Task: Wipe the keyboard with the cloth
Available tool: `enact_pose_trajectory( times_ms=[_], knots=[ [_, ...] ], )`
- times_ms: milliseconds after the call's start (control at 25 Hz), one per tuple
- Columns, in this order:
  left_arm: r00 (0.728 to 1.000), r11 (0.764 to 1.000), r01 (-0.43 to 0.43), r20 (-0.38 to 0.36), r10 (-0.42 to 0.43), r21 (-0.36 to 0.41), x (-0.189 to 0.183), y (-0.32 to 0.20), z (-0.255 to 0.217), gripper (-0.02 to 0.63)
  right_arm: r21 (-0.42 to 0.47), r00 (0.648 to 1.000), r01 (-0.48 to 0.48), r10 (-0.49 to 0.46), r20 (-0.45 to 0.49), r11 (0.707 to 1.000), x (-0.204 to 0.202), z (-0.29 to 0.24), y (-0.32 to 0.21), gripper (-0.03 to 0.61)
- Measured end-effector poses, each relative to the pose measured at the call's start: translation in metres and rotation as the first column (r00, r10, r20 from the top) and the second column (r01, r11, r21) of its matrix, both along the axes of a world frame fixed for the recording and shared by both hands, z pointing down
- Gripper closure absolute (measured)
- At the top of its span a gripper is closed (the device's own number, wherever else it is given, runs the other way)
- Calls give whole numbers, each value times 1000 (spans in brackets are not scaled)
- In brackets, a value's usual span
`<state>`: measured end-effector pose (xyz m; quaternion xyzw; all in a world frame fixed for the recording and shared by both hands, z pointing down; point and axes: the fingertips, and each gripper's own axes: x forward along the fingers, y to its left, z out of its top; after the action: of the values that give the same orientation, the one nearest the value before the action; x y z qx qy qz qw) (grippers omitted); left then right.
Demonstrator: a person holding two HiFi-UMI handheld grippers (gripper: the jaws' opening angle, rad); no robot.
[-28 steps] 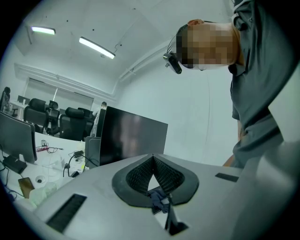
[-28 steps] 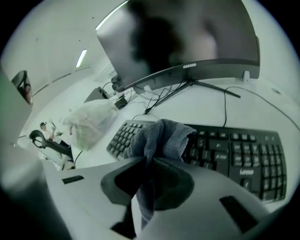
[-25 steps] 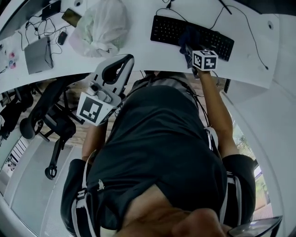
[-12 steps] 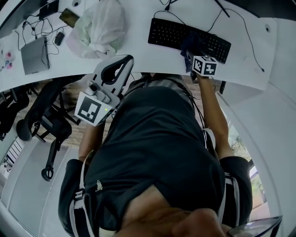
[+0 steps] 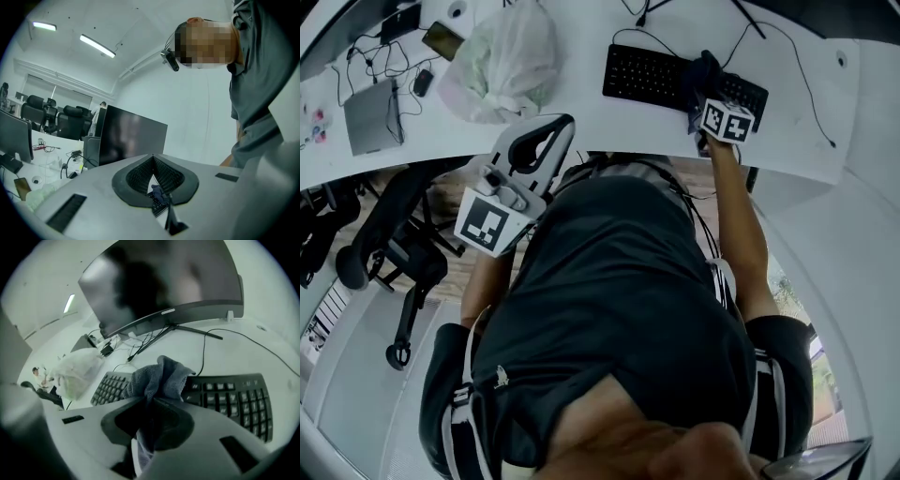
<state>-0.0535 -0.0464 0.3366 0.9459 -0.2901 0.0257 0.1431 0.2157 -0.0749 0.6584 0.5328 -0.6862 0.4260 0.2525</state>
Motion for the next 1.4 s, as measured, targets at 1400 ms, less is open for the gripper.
enact_pose_trajectory(
  times_ms=[1400],
  knots=[
    [999, 1000, -16, -49, 16, -4, -24, -2, -2, 609, -149, 1000, 4, -1, 24, 989, -21, 11, 69, 532]
  ],
)
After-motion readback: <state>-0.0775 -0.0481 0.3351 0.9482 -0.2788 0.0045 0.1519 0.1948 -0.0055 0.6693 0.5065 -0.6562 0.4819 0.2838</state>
